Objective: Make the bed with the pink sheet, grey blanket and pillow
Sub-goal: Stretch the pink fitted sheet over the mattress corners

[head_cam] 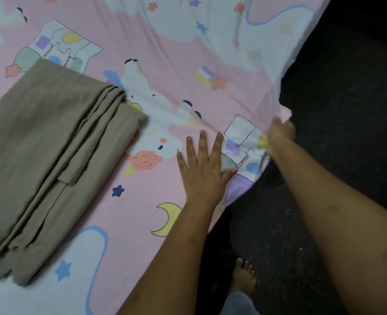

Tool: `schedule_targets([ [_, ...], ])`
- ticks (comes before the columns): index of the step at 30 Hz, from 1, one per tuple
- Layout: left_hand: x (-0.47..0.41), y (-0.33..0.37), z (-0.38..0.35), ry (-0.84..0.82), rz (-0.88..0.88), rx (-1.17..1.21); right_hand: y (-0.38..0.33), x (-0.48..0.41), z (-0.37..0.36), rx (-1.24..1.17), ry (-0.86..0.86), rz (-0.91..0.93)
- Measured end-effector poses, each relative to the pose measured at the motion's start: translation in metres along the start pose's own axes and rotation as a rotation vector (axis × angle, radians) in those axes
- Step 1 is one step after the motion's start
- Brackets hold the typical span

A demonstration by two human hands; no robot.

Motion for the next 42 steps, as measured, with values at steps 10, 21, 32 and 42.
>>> schedule_targets([
  [10,-0.013,0.022,-0.001,-0.044,0.101,0.022,0.019,-0.005,0.008,-0.069,-0.215,-0.226],
  [21,-0.016,0.027,-0.008,-0.005,0.112,0.005,0.032,0.040,-0.026,-0.382,-0.070,-0.188],
  [32,-0.015,0.028,0.011,-0.143,0.067,0.094,0.024,-0.003,-0.007,0.364,-0.302,-0.234],
  [42,-0.052,0.059,0.026,-0.191,0.097,0.156,-0.062,-0.076,-0.037,-0.177,-0.280,-0.290],
])
Point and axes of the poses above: each hand's wrist, its own x-axis away from the middle knuckle, its own z-axis out of the back of the hand, y = z × x, the point moved 6 cm from there along -x, towards the middle knuckle, and after that the axes turned 15 degrees about z, right-handed, at the moved point
